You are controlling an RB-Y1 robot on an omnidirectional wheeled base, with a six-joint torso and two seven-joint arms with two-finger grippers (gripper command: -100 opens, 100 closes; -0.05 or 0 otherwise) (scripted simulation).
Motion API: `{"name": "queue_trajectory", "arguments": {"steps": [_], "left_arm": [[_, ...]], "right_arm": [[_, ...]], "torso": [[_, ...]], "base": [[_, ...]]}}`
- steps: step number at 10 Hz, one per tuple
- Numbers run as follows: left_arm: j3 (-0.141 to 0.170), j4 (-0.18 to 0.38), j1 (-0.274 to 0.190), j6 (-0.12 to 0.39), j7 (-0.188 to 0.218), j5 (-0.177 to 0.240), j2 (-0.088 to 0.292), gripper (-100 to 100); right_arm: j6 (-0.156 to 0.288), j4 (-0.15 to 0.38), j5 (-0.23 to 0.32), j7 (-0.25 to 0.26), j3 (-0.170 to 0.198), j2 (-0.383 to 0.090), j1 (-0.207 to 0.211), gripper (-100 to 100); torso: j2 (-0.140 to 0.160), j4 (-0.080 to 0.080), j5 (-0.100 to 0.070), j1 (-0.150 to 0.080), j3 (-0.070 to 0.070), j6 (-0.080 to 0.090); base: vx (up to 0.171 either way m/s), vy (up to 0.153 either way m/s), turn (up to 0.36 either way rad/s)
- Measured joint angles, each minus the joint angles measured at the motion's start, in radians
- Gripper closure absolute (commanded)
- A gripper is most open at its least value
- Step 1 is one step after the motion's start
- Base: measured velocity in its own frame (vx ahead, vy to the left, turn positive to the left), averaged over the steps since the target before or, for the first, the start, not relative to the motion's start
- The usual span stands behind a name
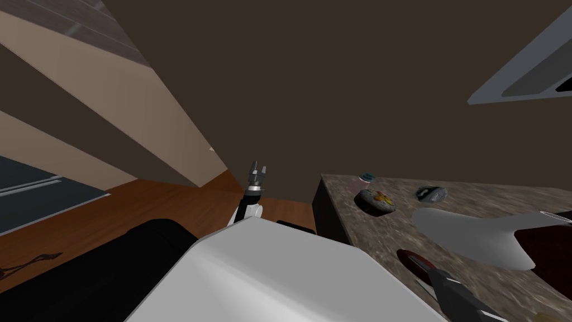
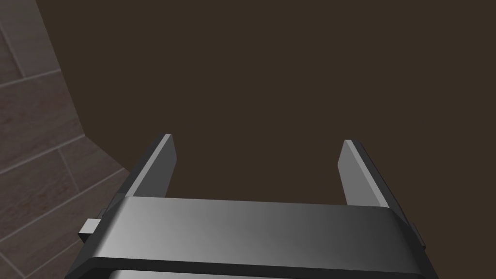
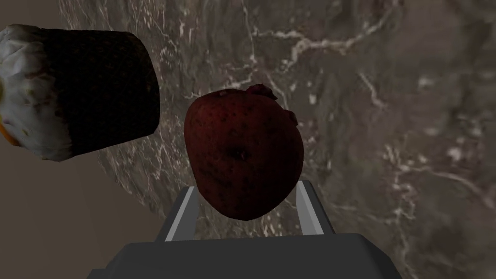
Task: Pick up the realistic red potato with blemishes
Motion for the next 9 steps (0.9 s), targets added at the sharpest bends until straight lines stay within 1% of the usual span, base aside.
{"name": "queue_trajectory", "arguments": {"steps": [3, 4, 5, 6, 7, 8, 9], "left_arm": [[0.000, 0.000, 0.000, 0.000, 0.000, 0.000, 0.000, 0], [0.000, 0.000, 0.000, 0.000, 0.000, 0.000, 0.000, 0], [0.000, 0.000, 0.000, 0.000, 0.000, 0.000, 0.000, 0], [0.000, 0.000, 0.000, 0.000, 0.000, 0.000, 0.000, 0], [0.000, 0.000, 0.000, 0.000, 0.000, 0.000, 0.000, 0], [0.000, 0.000, 0.000, 0.000, 0.000, 0.000, 0.000, 0], [0.000, 0.000, 0.000, 0.000, 0.000, 0.000, 0.000, 0]], "right_arm": [[0.001, -0.001, 0.000, 0.000, -0.001, 0.000, -0.001, 100], [0.001, -0.001, 0.000, 0.000, -0.001, 0.000, -0.001, 0], [0.001, -0.001, 0.000, 0.000, -0.001, 0.000, -0.001, 100], [-0.008, -0.015, -0.020, 0.015, -0.020, 0.000, 0.014, 100], [-0.016, -0.028, -0.027, 0.025, -0.035, 0.000, 0.026, 100], [-0.014, -0.035, -0.012, 0.009, -0.037, -0.008, 0.035, 100], [-0.013, -0.036, -0.010, 0.003, -0.037, -0.009, 0.036, 0]], "torso": [[0.000, -0.001, 0.000, 0.000, 0.000, 0.001], [0.000, 0.000, 0.000, 0.000, 0.000, 0.001], [0.001, 0.000, 0.000, 0.000, 0.000, 0.001], [0.002, 0.000, 0.001, 0.001, 0.001, 0.002], [0.003, 0.000, 0.000, 0.001, 0.001, 0.002], [0.002, 0.000, 0.000, 0.001, 0.001, 0.001], [0.001, 0.000, 0.000, 0.001, 0.001, 0.001]], "base": [[0.000, 0.000, 0.000], [0.000, 0.000, 0.000], [-0.012, 0.000, -0.105], [-0.017, 0.001, -0.134], [-0.015, 0.002, -0.039], [-0.007, 0.001, 0.001], [0.000, 0.000, 0.000]]}}
